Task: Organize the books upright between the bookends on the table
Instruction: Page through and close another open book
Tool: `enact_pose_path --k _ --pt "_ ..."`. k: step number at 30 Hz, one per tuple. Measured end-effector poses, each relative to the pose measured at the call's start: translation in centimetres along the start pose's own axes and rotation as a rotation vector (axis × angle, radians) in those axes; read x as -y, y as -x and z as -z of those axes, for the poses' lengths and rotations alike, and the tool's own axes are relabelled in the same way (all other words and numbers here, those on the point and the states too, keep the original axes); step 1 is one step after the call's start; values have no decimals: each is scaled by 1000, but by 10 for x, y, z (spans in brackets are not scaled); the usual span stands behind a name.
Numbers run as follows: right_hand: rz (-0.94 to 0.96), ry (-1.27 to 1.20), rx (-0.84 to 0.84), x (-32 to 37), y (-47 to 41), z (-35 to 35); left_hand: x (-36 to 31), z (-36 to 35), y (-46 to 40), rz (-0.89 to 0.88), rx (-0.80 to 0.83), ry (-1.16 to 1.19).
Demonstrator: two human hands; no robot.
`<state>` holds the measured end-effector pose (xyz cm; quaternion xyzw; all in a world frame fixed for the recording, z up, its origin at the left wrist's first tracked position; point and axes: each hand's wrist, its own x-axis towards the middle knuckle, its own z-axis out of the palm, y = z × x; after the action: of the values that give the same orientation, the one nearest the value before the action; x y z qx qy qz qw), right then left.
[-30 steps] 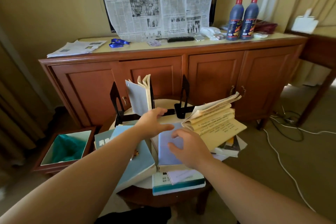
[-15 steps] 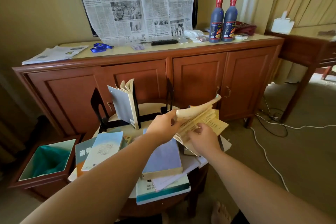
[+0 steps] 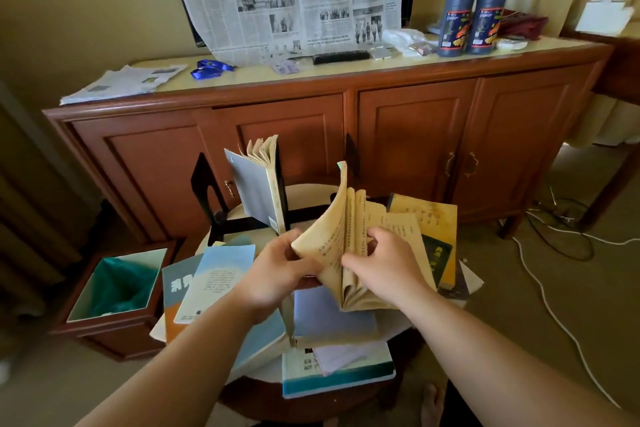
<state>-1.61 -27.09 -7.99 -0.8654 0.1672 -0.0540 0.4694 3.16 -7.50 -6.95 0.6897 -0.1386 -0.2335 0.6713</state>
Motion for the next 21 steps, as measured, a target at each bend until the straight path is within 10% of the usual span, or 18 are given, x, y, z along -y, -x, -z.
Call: enact_pose_path --k 11,21 --pt "203 185 118 32 40 -46 9 57 72 62 12 31" --pt "356 262 255 40 57 -62 1 61 67 81 -470 -499"
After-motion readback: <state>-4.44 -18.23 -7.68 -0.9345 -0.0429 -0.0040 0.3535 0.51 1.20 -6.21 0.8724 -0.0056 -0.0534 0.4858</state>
